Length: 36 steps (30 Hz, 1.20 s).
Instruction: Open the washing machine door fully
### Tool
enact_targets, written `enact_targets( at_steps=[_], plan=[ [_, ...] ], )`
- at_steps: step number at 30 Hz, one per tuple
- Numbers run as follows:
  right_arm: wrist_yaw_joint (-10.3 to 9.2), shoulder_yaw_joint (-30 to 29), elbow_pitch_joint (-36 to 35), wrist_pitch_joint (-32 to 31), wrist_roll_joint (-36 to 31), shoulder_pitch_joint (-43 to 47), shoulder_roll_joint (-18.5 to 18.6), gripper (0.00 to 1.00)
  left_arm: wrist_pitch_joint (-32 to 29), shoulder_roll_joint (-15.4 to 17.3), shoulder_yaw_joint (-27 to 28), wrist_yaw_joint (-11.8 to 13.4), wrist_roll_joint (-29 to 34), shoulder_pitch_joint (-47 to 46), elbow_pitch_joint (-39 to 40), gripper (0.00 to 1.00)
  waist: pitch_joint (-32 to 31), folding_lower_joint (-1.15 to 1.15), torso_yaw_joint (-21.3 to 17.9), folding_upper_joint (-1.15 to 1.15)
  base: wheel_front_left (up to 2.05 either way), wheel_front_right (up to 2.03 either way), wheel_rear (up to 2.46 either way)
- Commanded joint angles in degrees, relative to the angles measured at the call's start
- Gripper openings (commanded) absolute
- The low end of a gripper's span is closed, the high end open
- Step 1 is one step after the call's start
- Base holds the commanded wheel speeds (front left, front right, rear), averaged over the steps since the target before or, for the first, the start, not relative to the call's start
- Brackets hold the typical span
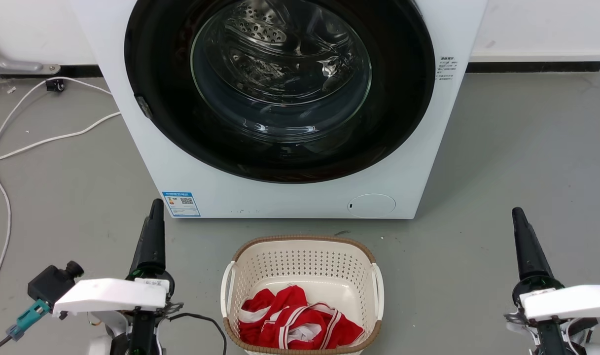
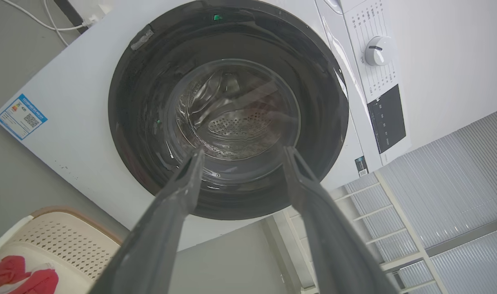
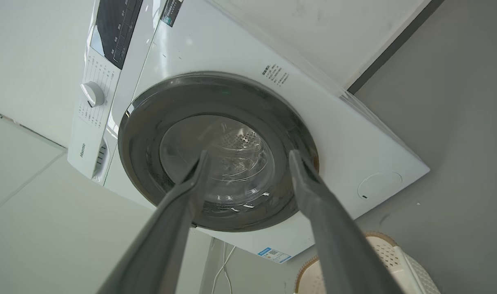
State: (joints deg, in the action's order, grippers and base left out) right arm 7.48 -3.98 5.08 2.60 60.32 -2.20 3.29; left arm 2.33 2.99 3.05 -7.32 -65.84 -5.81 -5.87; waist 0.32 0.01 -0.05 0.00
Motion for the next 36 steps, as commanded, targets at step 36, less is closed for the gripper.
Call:
enact_targets(
  at_steps=[36],
  plan=[
    [0.01,1.45,-2.0,2.71,-41.23,1.03,-0.25,1.0,7.11,2.88,-3.72,1.78,41.19,1.7,2.46,1.0,0.0,-0.01,-0.44,0.0,0.0,0.0,0.0]
  ],
)
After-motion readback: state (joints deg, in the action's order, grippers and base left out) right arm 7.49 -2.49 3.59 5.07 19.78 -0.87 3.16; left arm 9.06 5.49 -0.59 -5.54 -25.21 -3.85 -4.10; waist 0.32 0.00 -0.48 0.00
